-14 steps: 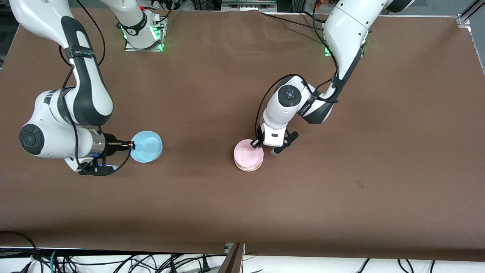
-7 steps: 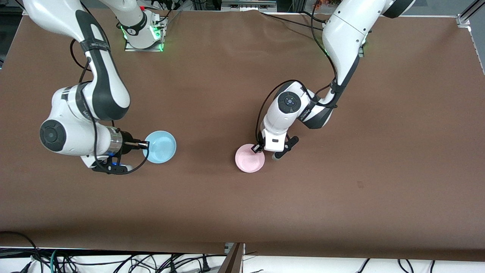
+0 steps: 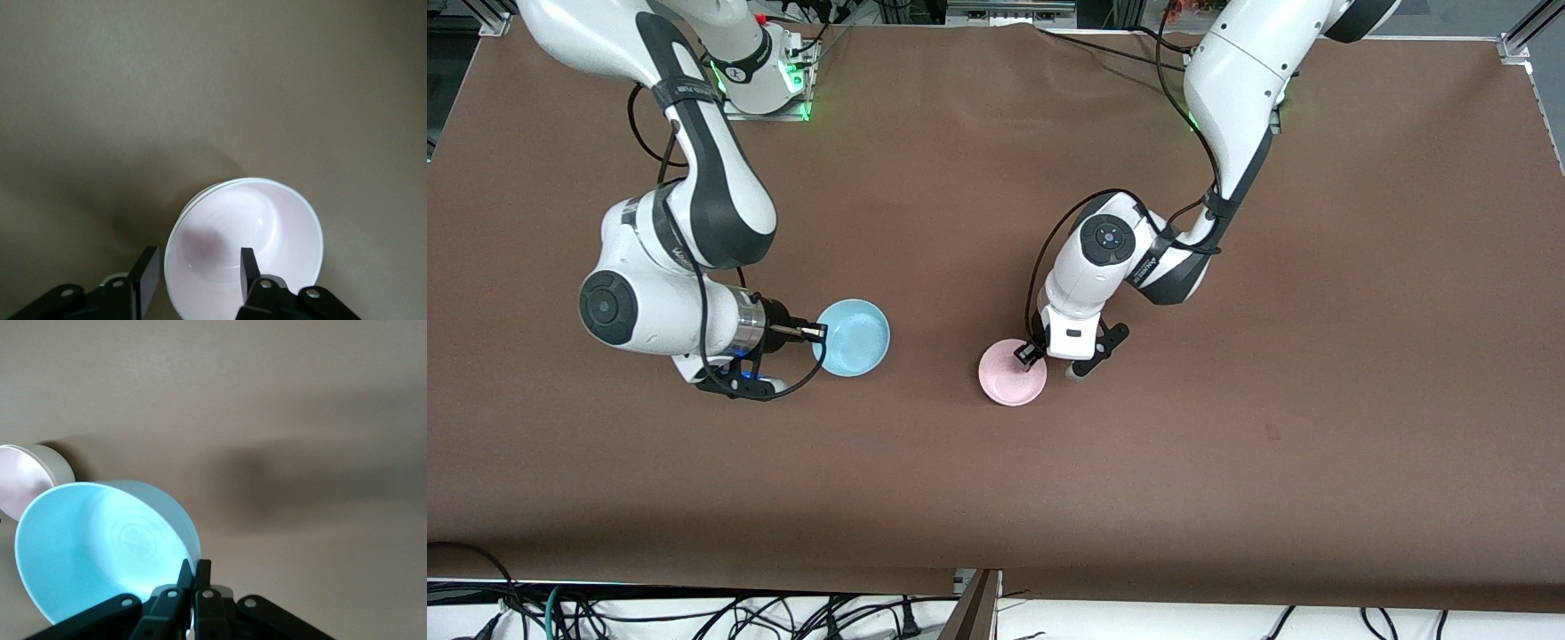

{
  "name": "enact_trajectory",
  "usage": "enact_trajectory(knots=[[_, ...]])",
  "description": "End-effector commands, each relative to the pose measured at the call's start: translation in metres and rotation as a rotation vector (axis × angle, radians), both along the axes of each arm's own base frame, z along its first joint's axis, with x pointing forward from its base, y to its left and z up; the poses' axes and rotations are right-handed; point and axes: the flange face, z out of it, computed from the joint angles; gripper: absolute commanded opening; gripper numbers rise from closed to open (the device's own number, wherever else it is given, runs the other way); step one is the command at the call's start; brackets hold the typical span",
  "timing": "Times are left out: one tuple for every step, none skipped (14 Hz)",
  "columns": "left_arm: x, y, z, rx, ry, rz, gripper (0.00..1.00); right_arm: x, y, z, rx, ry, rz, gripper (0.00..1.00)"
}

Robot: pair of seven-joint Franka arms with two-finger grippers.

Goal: Stack pink and blue bowls on white bowl
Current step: 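Release the pink bowl while the right gripper lifts the blue bowl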

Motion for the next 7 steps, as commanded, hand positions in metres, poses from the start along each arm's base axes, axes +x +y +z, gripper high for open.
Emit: enact_trajectory(knots=[[0.021, 0.011, 0.037, 0.046, 0.025, 0.026, 0.58, -0.004, 0.046, -0.007, 0.006, -0.010, -0.096, 0.00], [0.033, 0.019, 0.059, 0.067, 0.049, 0.036, 0.57, -0.006, 0.062, -0.012, 0.002, -0.020, -0.139, 0.00], [0.044, 0.028, 0.080, 0.098, 0.083, 0.038, 0.55, -0.008, 0.077, -0.015, 0.005, -0.043, -0.156, 0.00], [0.049, 0.032, 0.101, 0.117, 0.116, 0.011, 0.55, -0.009, 0.089, -0.019, 0.010, -0.059, -0.174, 0.00], [0.054, 0.042, 0.123, 0.144, 0.147, -0.026, 0.55, -0.012, 0.103, -0.022, 0.014, -0.074, -0.192, 0.00], [0.056, 0.052, 0.140, 0.175, 0.189, -0.095, 0.55, -0.014, 0.119, -0.025, 0.022, -0.096, -0.213, 0.00], [0.057, 0.063, 0.162, 0.195, 0.215, -0.159, 0.55, -0.015, 0.135, -0.030, 0.031, -0.115, -0.222, 0.00]])
